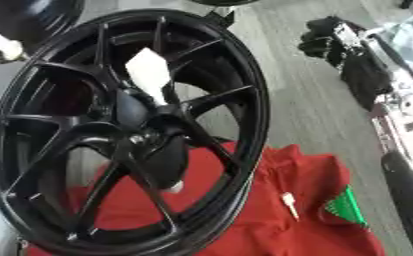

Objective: Pull the pin out of the wheel hub.

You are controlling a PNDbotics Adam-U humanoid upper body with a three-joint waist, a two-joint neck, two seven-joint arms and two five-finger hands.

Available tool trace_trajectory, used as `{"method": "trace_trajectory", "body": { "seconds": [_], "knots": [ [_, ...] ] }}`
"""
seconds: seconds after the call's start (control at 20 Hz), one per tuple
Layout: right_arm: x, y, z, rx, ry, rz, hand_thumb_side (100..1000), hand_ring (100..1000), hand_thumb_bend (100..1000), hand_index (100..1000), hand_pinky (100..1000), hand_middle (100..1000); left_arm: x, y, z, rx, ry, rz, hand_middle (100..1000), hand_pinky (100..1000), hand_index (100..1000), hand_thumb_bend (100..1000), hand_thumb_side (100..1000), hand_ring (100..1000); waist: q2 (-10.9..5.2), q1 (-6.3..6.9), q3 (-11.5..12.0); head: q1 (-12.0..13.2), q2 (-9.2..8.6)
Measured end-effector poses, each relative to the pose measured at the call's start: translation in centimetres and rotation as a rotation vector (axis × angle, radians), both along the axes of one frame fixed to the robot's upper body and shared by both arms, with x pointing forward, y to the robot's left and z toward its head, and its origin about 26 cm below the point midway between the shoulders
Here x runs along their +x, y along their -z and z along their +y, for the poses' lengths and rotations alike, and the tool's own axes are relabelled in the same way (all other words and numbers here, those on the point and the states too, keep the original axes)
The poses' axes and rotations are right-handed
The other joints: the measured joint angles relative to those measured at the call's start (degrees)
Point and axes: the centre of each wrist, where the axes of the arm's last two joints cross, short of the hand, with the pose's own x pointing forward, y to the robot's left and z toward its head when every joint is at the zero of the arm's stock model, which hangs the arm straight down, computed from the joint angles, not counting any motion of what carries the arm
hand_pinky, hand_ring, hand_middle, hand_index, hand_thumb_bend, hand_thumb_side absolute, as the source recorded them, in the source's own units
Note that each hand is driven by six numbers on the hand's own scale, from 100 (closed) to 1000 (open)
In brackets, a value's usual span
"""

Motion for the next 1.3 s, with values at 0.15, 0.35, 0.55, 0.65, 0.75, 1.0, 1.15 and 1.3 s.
{"method": "trace_trajectory", "body": {
  "seconds": [0.15,0.35,0.55,0.65,0.75,1.0,1.15,1.3],
  "knots": [
    [0.0,-0.1,-0.2,0.004,0.010,-0.005,735,738,100,761,847,660,-0.3,1.5,4.0,-0.070,-0.116,0.009,550,860,399,100,251,740,0.01,-0.08,0.5,-0.2,0.02],
    [-0.2,0.1,-0.5,0.009,0.027,-0.006,733,738,100,761,848,661,-0.4,3.8,8.6,-0.158,-0.281,0.025,555,868,414,100,249,742,0.01,-0.40,1.2,-0.3,0.21],
    [-0.4,0.1,-0.8,0.014,0.044,-0.011,732,738,100,762,848,661,0.2,6.7,12.3,-0.197,-0.435,0.084,612,891,520,100,235,776,0.01,-0.55,1.4,-0.2,0.49],
    [-0.4,0.2,-0.8,0.015,0.048,-0.009,734,739,100,762,848,661,0.5,8.4,13.6,-0.189,-0.499,0.115,642,896,557,100,229,791,0.00,-0.75,1.5,0.2,0.50],
    [-0.4,0.2,-0.9,0.016,0.052,-0.009,733,739,100,762,848,661,1.0,10.5,14.3,-0.170,-0.546,0.148,666,902,601,100,230,803,0.00,-0.82,1.4,0.4,0.50],
    [-0.4,0.1,-0.9,0.018,0.053,-0.011,734,738,100,762,848,662,1.7,14.9,14.4,-0.146,-0.584,0.214,785,944,910,100,432,874,0.00,-1.30,1.1,0.7,0.48],
    [-0.4,0.1,-0.9,0.019,0.053,-0.011,734,738,100,762,849,662,1.9,16.2,14.4,-0.117,-0.596,0.216,797,955,932,173,827,887,0.00,-1.31,1.1,0.7,0.47],
    [-0.4,0.1,-0.9,0.019,0.052,-0.011,735,738,100,762,849,662,2.0,16.5,14.5,-0.084,-0.606,0.191,809,967,950,220,912,897,0.00,-1.31,1.1,0.7,0.47]
  ]
}}
